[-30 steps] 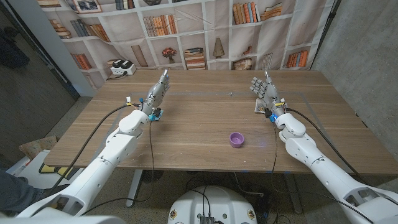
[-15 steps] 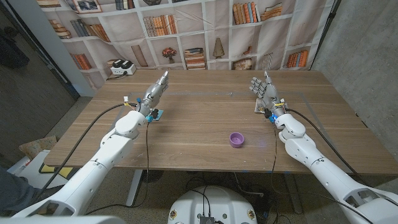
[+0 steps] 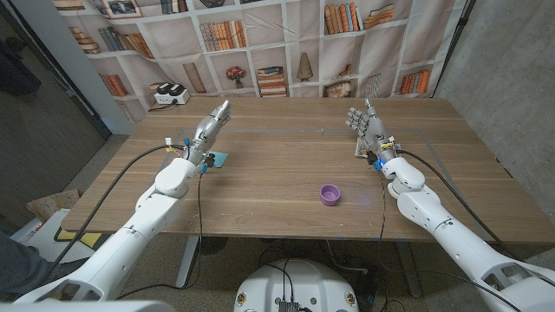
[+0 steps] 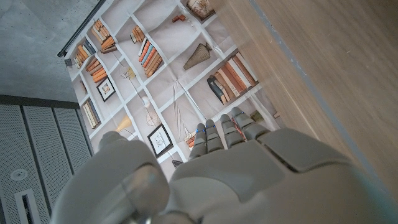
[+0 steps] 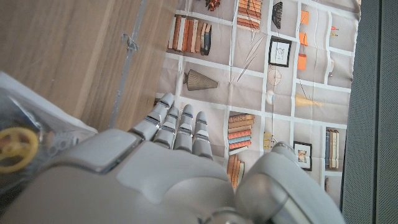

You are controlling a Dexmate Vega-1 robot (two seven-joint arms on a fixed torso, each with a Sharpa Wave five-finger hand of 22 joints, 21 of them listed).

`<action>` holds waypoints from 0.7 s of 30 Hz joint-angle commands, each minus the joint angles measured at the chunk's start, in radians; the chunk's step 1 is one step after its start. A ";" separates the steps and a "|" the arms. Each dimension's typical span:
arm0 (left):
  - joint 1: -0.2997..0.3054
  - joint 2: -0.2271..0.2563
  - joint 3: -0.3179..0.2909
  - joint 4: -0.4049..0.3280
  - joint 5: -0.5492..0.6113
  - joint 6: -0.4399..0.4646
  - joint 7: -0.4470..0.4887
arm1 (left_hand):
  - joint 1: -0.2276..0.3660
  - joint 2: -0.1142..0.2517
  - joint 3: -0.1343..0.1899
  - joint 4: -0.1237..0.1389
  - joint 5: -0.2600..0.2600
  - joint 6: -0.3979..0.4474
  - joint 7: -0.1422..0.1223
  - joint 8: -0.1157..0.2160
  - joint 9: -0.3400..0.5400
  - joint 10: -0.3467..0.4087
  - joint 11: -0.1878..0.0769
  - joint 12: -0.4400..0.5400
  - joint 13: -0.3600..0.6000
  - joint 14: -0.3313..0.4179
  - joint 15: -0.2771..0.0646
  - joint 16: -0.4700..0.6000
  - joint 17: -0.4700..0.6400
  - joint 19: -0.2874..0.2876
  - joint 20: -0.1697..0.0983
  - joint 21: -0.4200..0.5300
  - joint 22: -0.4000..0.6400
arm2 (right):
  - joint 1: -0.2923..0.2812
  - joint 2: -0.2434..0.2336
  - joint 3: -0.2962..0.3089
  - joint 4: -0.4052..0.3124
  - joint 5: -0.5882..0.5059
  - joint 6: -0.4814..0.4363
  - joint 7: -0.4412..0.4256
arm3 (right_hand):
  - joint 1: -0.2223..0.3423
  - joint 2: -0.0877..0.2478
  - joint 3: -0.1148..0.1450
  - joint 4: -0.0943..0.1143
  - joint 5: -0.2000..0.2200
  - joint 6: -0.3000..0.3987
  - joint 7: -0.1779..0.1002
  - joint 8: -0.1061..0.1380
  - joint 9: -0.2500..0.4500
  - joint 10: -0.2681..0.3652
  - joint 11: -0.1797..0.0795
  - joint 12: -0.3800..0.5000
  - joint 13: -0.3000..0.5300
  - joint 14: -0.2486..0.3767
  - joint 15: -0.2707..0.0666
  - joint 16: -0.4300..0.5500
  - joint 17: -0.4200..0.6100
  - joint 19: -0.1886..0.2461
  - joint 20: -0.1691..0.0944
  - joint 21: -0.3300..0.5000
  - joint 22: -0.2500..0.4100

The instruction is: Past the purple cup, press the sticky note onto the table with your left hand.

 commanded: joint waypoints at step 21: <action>0.141 0.134 -0.009 -0.163 0.395 0.072 0.450 | 0.023 -0.007 -0.010 -0.012 0.004 0.051 -0.007 0.010 0.003 0.050 -0.006 0.005 0.004 0.042 -0.007 0.003 0.002 0.038 -0.046 0.004 0.002 | 0.024 0.027 -0.011 0.023 -0.011 -0.004 -0.025 | 0.010 0.006 0.001 -0.006 -0.001 0.004 0.000 -0.001 0.003 0.012 0.001 0.001 0.001 0.010 0.003 -0.001 0.005 0.016 -0.010 -0.011 0.005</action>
